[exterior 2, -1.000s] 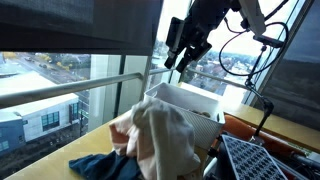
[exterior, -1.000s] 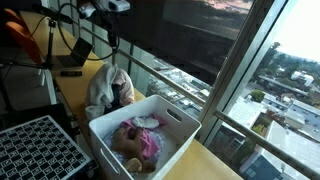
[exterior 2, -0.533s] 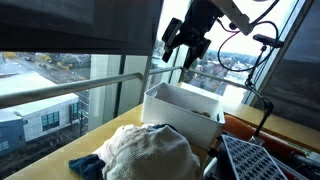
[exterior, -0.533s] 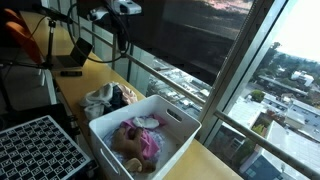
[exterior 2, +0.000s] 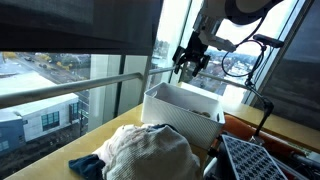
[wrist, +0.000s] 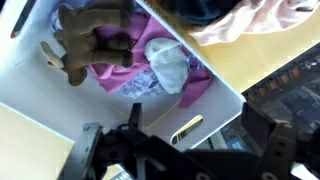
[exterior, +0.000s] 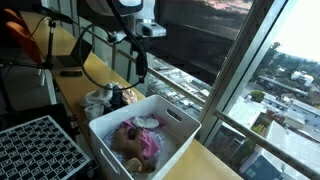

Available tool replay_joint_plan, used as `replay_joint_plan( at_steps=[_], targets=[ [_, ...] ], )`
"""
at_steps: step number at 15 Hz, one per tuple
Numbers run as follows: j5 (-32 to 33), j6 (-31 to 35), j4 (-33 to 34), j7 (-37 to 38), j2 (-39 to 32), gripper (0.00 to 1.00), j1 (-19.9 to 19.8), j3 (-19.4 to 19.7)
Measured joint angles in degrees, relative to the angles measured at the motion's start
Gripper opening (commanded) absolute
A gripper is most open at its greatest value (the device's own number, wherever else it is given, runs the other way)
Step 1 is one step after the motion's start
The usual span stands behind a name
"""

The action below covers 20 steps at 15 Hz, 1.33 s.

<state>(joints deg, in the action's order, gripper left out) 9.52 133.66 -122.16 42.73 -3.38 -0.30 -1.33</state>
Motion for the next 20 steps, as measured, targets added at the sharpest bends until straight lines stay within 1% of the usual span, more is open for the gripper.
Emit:
replay_joint_plan(
  at_steps=[4,7,12,15,19,20],
  targets=[
    [1.12,0.13,-1.41,1.89,-3.80,1.00,-1.84,4.52],
    [1.12,0.27,-3.20,3.37,-6.31,1.00,-2.36,6.92],
    [1.12,1.81,-6.99,6.15,-10.20,1.00,-2.35,8.24],
    [1.01,4.67,-8.79,6.35,-12.66,1.00,-2.35,8.84],
    [0.97,9.22,-9.19,6.18,-16.02,1.00,-2.41,10.52],
    [0.94,10.37,-9.19,5.99,-16.85,0.96,-2.48,11.02]
  ],
)
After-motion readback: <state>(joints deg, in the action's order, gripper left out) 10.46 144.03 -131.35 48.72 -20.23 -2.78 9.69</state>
